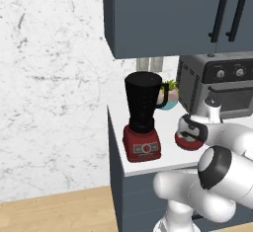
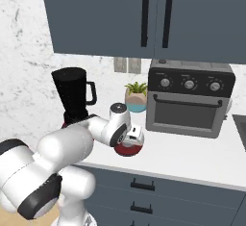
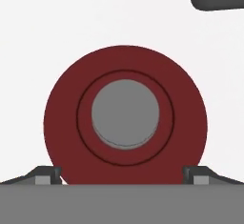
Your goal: Close the lid blender by securely placing the lid on top.
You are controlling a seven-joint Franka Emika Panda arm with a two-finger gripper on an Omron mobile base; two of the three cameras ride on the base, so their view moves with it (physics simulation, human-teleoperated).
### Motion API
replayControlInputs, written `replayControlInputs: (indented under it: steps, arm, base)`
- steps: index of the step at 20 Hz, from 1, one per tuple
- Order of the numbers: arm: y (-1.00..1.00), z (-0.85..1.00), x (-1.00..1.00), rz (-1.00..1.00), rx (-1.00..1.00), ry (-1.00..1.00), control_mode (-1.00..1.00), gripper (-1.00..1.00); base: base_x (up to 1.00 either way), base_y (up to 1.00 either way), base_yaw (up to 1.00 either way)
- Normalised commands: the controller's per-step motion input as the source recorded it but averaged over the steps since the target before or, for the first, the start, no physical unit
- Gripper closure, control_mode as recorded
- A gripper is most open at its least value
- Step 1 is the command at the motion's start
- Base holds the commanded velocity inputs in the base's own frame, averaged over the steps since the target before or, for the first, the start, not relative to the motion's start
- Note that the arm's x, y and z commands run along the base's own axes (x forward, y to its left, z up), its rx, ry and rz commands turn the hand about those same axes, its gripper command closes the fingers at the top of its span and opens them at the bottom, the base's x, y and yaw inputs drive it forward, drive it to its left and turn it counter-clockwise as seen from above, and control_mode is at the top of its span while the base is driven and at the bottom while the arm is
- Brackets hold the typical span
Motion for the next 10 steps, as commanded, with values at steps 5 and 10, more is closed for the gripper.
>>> replayControlInputs:
  steps: [5, 10]
  arm:
    - [0.00, -0.13, 0.13, 0.00, 0.00, 0.00, -1.00, -1.00]
    - [0.00, -0.13, 0.13, 0.00, 0.00, 0.00, -1.00, -1.00]
  base:
    - [0.00, 0.00, 0.00]
    - [0.00, 0.00, 0.00]
